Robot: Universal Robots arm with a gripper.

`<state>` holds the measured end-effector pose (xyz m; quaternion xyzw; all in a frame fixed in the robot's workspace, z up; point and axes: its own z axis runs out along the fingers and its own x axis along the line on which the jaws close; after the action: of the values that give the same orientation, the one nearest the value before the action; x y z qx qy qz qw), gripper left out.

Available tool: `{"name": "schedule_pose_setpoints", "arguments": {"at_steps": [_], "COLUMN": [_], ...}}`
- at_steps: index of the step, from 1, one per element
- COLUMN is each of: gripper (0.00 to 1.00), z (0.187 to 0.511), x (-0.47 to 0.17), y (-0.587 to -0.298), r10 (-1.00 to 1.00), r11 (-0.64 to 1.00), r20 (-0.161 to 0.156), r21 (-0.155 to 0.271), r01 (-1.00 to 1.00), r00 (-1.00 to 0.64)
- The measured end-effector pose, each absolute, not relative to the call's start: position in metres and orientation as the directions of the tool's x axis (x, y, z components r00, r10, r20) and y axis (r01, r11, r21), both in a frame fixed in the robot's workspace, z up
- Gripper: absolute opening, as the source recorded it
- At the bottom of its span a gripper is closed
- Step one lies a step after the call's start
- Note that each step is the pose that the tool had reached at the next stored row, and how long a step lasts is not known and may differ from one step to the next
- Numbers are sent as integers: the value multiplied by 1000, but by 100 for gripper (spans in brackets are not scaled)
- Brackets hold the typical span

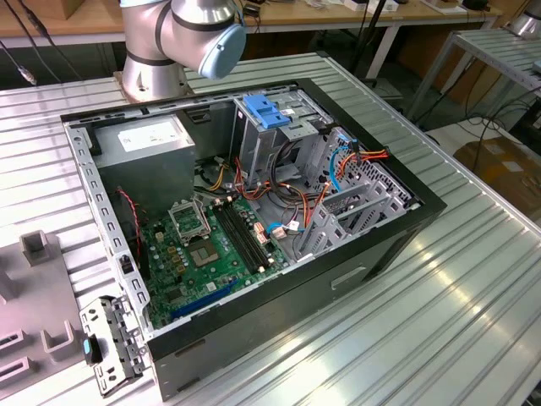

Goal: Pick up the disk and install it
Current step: 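Pick up the disk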

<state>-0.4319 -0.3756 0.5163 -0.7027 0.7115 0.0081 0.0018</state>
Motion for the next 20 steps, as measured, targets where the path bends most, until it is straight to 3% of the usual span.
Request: {"name": "schedule_pose_setpoints", "arguments": {"at_steps": [20], "gripper": [37], "z": [516], "x": [-391], "y": [-376], "r10": [-1000], "r11": [12], "r20": [-14], "r21": [13], "r01": [-1000], "r00": [-13]}}
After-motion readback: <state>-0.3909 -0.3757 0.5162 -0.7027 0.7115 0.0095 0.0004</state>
